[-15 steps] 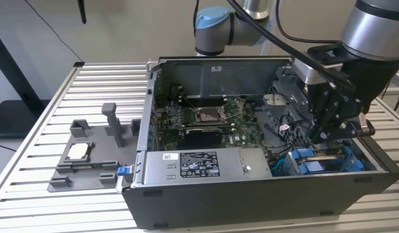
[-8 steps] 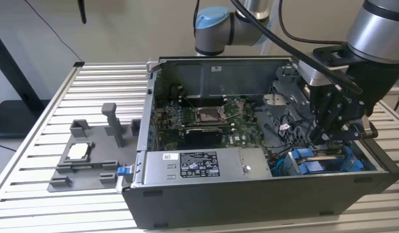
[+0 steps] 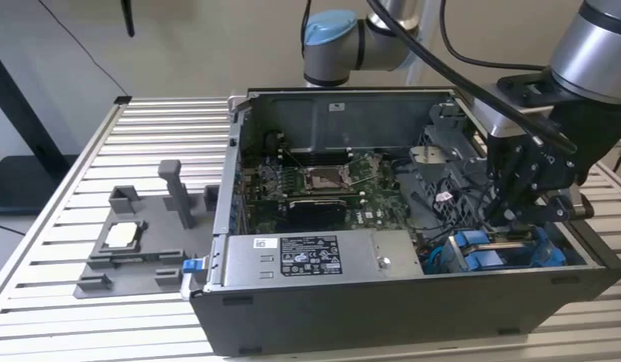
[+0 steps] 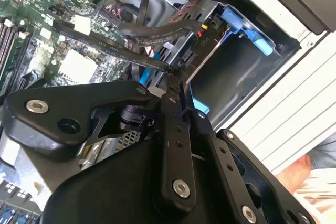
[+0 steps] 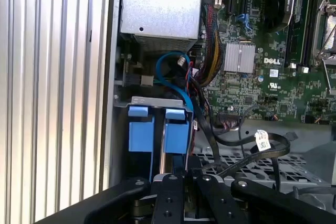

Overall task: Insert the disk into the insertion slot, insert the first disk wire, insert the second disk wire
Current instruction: 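Insert the second disk wire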

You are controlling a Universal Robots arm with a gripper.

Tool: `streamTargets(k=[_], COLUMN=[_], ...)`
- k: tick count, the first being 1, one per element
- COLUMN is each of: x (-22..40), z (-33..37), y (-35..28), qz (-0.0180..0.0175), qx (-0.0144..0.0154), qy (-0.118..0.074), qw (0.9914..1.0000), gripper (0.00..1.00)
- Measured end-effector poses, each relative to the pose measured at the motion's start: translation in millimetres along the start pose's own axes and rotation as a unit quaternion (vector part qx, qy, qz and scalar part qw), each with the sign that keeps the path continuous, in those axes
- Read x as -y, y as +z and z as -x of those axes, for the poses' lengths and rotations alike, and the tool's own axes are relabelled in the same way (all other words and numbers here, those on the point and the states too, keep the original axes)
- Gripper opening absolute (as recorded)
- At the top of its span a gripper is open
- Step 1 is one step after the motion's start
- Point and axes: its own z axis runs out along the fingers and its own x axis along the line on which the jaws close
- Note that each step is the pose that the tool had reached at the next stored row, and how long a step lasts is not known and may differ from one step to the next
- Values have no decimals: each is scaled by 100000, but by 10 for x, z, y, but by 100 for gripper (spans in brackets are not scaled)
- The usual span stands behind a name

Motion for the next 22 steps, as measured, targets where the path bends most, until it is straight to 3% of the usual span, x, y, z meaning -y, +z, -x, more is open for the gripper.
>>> streamTargets(k=[5, 11, 17, 19, 22], x=[23, 55, 68, 78, 92], z=[-28, -60, -63, -65, -66], y=[0, -1, 0, 3, 6], qz=[386, 1103, 1143, 1227, 1909], qx=[378, 673, 701, 887, 1211], qy=[64, 132, 139, 148, 202], qw=[99999, 99992, 99991, 99988, 99974], gripper=[16, 16, 16, 16, 16])
